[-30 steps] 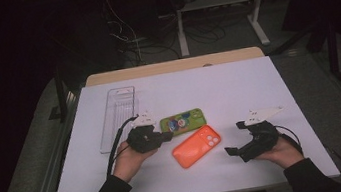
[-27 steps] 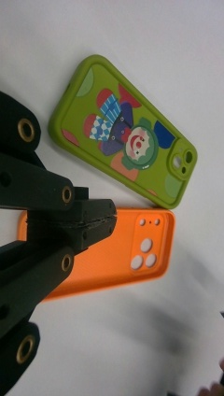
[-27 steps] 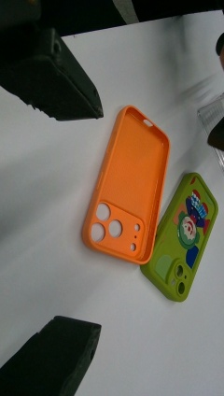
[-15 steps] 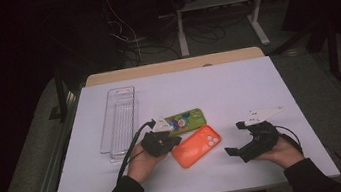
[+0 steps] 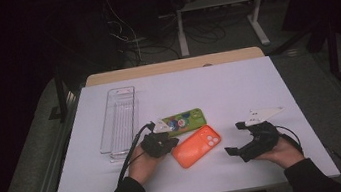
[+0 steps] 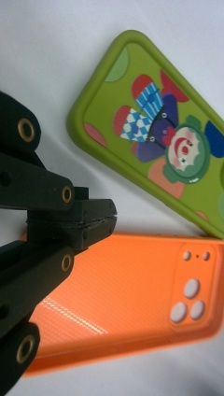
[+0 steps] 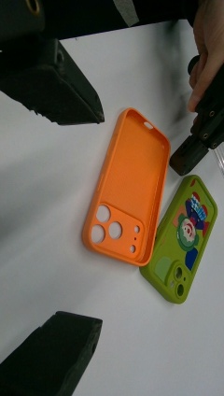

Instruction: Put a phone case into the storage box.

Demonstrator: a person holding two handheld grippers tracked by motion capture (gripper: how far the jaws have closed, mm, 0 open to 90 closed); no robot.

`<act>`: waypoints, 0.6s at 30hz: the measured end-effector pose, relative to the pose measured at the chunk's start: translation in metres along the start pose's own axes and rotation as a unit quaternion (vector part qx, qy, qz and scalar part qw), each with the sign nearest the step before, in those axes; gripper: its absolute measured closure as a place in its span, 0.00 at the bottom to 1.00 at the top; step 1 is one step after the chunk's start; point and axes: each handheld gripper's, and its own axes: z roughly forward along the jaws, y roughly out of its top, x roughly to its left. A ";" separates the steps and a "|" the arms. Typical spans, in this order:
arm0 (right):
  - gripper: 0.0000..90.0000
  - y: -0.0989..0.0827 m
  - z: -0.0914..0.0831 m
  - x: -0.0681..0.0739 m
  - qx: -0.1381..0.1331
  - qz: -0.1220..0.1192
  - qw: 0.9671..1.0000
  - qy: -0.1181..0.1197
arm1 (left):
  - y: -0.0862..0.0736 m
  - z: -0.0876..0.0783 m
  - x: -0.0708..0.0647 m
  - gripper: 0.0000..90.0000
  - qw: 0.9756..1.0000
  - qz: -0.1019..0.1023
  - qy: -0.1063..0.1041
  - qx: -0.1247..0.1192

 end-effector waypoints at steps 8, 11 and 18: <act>0.02 0.000 0.000 0.000 0.000 0.002 1.000 -0.002 | -0.005 0.002 0.000 1.00 1.000 -0.019 0.000 0.010; 0.01 0.000 0.000 -0.001 0.002 0.004 1.000 -0.004 | -0.005 0.001 -0.001 1.00 1.000 -0.021 -0.008 0.011; 0.00 -0.001 0.000 -0.002 0.004 0.004 1.000 -0.007 | -0.006 -0.001 -0.010 1.00 0.999 -0.019 -0.044 0.020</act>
